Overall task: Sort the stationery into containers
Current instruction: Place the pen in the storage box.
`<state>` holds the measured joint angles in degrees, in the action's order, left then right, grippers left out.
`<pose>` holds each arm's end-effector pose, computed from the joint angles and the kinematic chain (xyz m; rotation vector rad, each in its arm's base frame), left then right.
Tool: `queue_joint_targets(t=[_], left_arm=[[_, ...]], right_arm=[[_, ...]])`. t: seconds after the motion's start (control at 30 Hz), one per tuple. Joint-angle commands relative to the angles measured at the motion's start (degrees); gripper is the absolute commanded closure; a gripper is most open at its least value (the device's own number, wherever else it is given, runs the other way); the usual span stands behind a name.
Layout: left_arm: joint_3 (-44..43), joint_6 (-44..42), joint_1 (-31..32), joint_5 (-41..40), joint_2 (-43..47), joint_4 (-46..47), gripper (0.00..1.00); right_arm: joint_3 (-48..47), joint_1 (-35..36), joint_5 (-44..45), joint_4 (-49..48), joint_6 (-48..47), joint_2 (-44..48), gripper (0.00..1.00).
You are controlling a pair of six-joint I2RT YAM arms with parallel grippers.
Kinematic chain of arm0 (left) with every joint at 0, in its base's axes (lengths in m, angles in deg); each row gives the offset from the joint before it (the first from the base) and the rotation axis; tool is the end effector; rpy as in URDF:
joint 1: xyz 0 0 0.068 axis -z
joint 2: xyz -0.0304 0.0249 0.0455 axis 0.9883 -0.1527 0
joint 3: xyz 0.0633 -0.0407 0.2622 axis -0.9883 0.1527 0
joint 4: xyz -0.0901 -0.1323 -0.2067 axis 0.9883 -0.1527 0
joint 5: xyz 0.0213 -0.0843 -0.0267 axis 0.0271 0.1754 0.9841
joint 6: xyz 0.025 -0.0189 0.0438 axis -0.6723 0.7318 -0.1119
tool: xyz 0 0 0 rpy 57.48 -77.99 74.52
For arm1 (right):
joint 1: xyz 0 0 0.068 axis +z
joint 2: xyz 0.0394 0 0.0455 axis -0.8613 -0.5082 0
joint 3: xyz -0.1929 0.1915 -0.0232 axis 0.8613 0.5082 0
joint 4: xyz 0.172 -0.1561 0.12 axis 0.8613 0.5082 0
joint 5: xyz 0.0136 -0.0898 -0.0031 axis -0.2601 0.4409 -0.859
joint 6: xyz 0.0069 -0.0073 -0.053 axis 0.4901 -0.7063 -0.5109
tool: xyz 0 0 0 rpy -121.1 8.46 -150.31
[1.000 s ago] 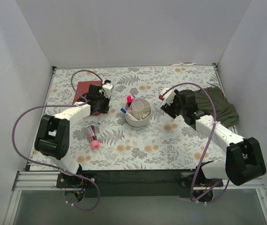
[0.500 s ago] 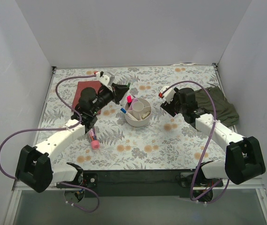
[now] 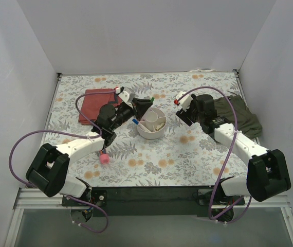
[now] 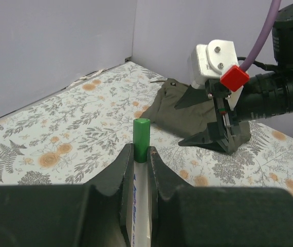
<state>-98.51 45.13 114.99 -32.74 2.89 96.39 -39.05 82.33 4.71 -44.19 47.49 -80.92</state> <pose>0.2551 -0.1839 0.2872 0.0996 1.5987 -1.3610 0.2741 0.1149 0.2585 -0.9888 1.8196 -0.1477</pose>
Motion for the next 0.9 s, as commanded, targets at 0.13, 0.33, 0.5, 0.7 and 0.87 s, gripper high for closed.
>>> queue_joint_targets(t=[0.13,0.33,0.5,0.7,0.87], left_arm=[[5.8,1.1,1.2,5.1,-1.2,10.2,1.0],[7.0,1.2,1.4,6.5,-5.8,17.2,1.0],[9.2,1.1,1.9,6.6,-8.4,20.3,1.0],[10.4,0.3,2.2,6.7,-10.6,23.0,1.0],[9.3,0.2,2.2,5.4,-11.9,23.2,0.96]], right_arm=[[-0.2,-0.3,0.0,-1.3,0.0,0.0,0.23],[-0.3,-0.3,0.0,0.5,0.1,-1.0,0.24],[0.7,-0.3,-0.5,0.6,0.4,-1.6,0.24],[1.6,-0.2,-0.6,0.6,0.6,-2.1,0.24],[0.5,-0.2,-0.6,0.6,1.0,-3.4,0.24]])
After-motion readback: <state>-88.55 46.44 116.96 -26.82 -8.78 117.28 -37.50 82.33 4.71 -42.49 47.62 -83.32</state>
